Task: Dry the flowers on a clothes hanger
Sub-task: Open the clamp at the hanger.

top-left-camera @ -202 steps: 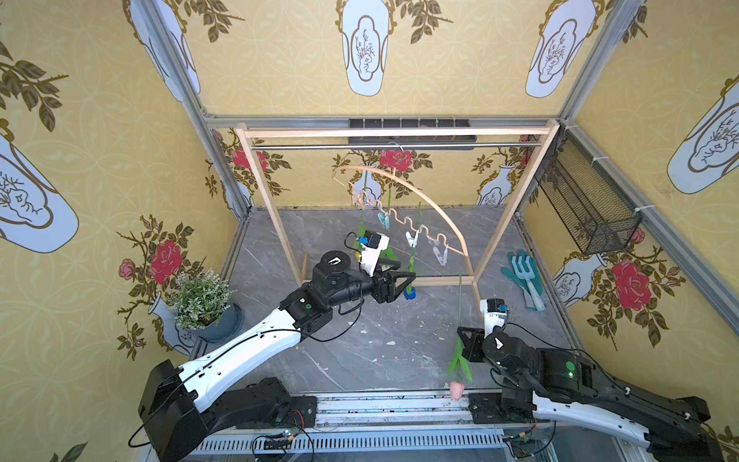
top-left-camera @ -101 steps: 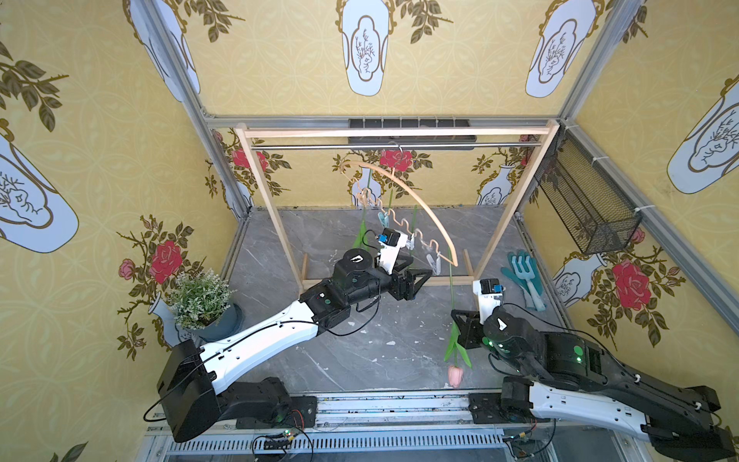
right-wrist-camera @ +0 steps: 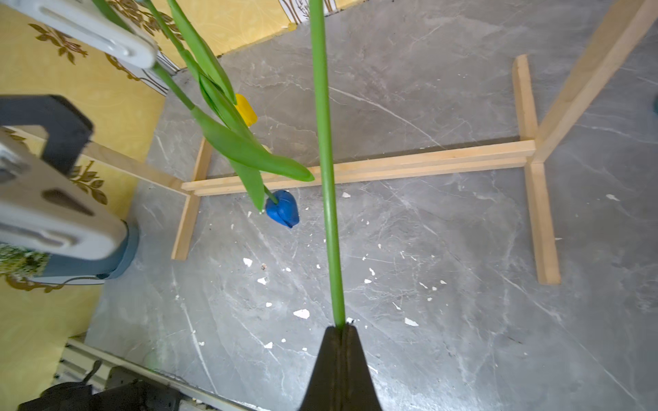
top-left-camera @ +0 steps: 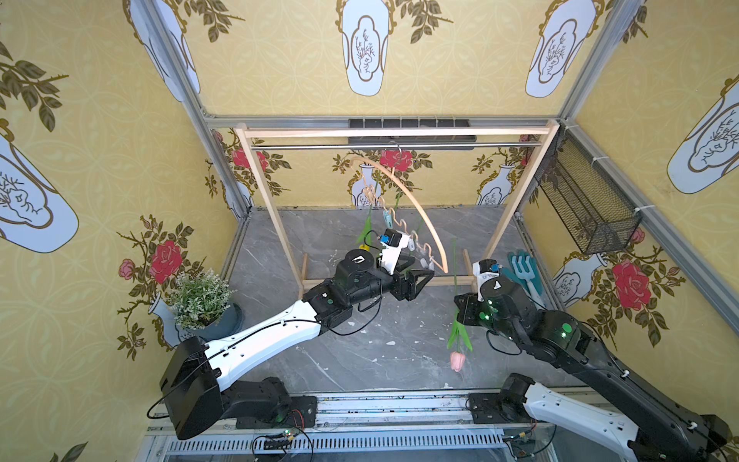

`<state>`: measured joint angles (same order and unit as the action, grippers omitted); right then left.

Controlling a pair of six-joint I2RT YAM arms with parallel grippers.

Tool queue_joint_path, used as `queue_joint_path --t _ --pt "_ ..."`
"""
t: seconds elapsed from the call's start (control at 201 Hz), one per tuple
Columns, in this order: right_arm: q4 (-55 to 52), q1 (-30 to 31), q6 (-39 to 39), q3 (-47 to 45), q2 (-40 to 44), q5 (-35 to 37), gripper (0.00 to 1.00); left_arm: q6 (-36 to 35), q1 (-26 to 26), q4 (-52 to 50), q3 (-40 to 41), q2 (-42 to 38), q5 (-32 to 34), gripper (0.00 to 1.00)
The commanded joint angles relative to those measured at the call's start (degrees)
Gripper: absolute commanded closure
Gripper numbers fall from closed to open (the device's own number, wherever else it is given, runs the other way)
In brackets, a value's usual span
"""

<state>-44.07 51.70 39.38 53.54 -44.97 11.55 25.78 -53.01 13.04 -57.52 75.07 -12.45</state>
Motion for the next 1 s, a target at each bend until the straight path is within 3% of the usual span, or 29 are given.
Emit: queue_joint_path --t 0.0,0.602,0.991 --pt "6.33 -0.34 -3.06 -0.94 0.31 -6.0 1.0 -1.1 0.02 1.32 -0.58 0.62 -0.49 0.23" --pt "14.16 -0.35 -2.62 -5.79 2.71 -9.54 1.0 -1.81 0.02 1.07 1.27 -2.36 -0.27 0.71" --pt "30.78 -0.28 -0.65 -19.05 12.3 -13.82 1.0 1.71 0.02 3.72 3.9 -3.96 -0.12 0.77"
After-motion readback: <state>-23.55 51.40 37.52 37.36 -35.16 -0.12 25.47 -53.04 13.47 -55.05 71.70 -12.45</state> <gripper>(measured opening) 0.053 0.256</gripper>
